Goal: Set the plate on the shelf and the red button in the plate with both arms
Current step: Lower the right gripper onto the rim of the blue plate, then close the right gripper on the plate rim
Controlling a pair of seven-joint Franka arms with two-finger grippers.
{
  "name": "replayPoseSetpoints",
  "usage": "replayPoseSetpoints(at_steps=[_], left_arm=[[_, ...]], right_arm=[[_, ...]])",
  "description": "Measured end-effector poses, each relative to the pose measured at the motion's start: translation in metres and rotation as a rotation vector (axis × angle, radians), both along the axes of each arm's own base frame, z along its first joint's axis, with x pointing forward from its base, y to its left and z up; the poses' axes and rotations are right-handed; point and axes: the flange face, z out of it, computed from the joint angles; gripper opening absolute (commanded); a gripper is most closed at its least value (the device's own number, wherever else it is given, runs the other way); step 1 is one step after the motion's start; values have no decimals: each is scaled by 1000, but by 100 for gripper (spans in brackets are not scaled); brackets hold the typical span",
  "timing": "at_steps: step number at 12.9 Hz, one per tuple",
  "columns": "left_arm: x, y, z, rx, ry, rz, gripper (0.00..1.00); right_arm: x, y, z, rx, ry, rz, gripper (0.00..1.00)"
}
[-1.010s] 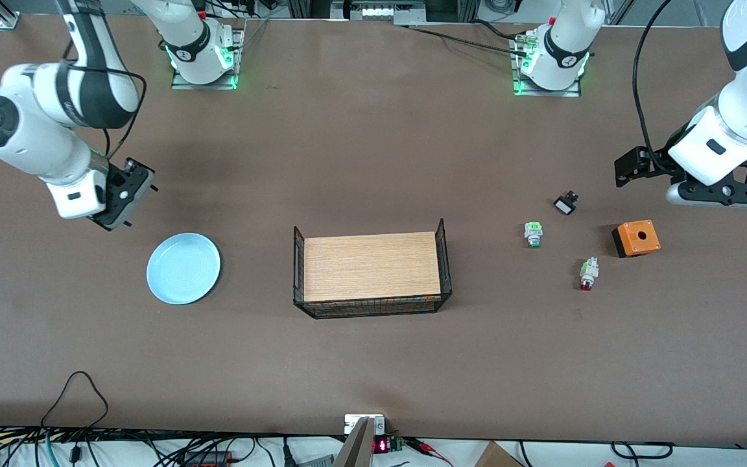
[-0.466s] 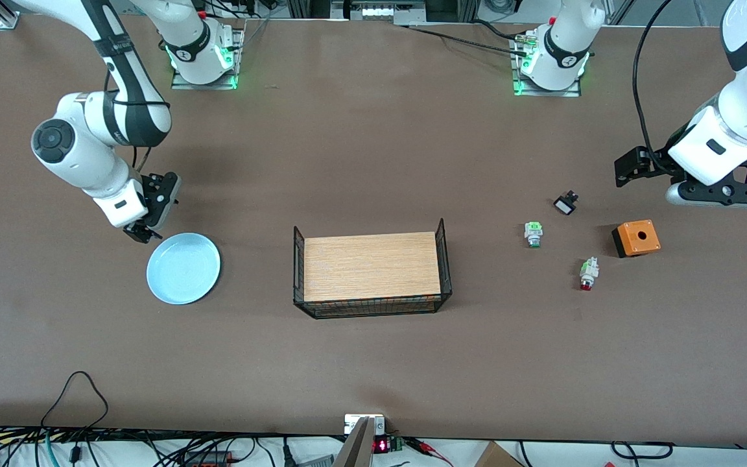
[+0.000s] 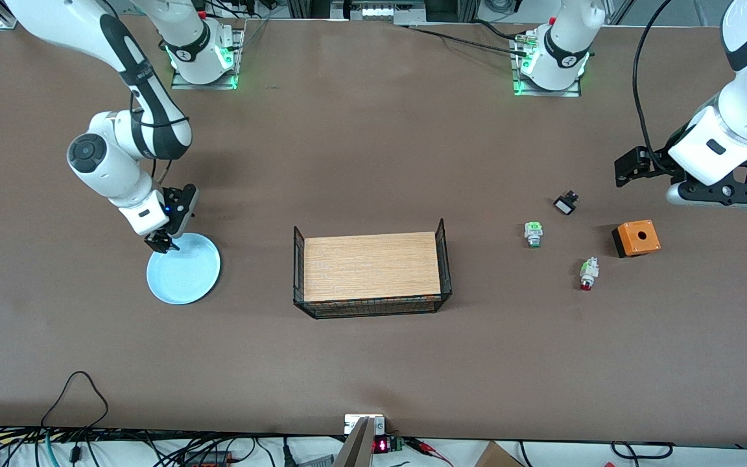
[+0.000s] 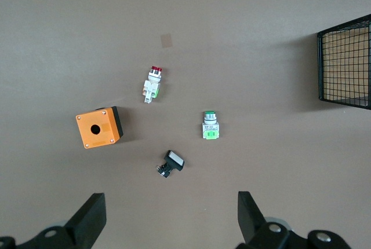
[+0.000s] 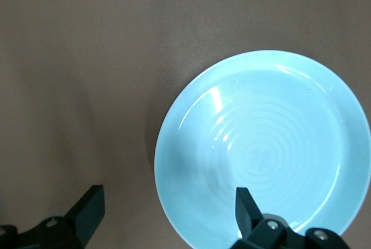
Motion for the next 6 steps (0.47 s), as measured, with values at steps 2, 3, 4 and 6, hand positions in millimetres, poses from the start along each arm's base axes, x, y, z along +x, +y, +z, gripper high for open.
replayPoseSetpoints(at_steps=[2, 3, 4, 6], left_arm=[[0, 0, 0, 0, 0, 0, 100], [0, 0, 0, 0, 0, 0, 100], [0, 0, 0, 0, 0, 0, 100], [0, 0, 0, 0, 0, 0, 100]], right_arm=[[-6, 0, -18, 5, -27, -1, 95], [-9, 0, -26, 7, -37, -1, 85], [-11, 2, -33, 8, -47, 4, 72], [-13, 6, -38, 7, -60, 35, 41]])
